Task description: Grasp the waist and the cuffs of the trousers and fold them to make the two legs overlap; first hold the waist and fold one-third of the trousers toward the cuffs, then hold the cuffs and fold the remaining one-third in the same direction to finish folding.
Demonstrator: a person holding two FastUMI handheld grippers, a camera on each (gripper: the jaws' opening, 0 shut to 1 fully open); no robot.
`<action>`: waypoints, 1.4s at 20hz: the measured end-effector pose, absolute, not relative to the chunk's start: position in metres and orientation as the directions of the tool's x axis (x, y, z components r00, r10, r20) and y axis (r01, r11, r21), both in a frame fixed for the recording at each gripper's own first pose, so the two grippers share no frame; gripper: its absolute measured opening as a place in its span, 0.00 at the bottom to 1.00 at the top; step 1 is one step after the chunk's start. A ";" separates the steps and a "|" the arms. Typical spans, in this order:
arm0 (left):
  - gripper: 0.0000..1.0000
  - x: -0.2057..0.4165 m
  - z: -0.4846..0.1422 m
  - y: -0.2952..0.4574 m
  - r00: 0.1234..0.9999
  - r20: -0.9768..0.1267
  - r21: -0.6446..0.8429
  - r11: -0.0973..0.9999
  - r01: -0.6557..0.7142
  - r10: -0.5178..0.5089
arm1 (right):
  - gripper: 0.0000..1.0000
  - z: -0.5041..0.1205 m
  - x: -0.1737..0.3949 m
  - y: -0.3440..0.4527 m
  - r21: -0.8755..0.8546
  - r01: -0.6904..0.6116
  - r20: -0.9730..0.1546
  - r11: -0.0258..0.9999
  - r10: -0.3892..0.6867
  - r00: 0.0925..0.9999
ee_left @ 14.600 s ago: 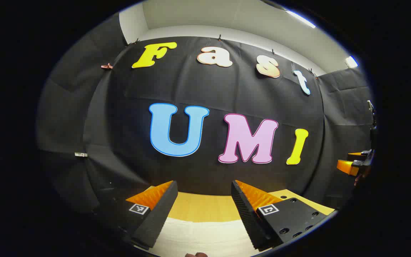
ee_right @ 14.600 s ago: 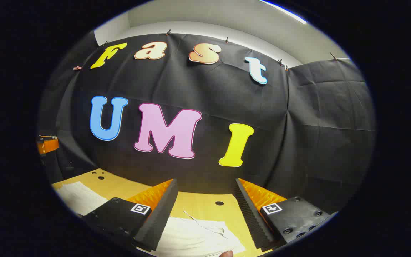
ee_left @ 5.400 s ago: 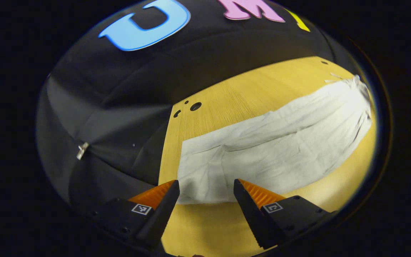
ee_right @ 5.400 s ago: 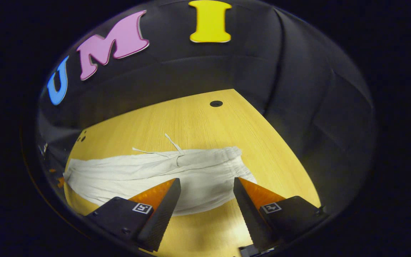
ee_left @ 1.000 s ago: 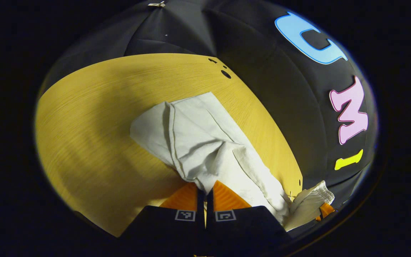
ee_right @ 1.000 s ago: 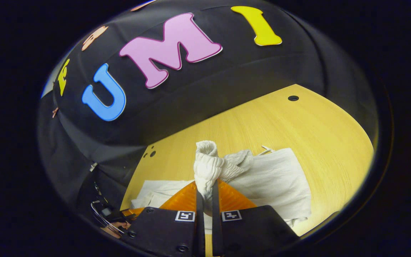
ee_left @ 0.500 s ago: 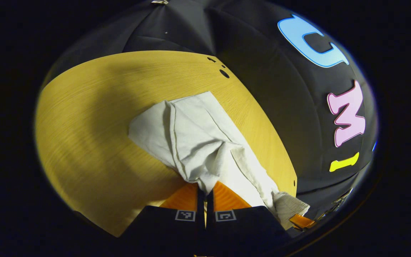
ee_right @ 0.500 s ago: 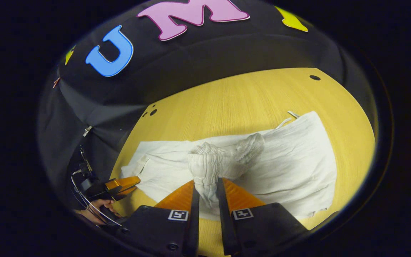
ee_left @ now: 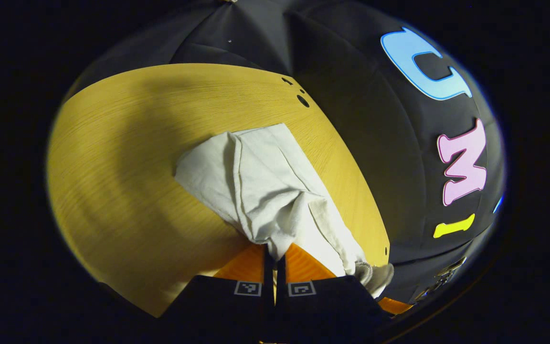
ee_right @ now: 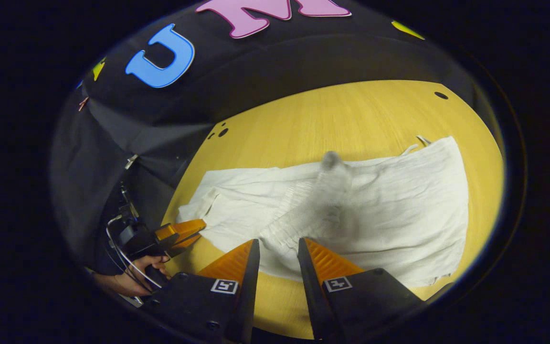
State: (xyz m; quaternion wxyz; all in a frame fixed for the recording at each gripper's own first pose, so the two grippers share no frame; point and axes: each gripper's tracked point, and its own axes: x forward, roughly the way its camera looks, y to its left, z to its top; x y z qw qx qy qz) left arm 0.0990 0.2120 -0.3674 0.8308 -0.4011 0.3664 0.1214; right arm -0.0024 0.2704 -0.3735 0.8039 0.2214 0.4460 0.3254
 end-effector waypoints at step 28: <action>0.05 0.154 -0.211 0.031 0.814 -0.508 -0.504 0.864 -0.016 -0.281 | 0.53 -0.407 0.018 0.023 0.653 0.083 -0.615 0.753 0.462 0.639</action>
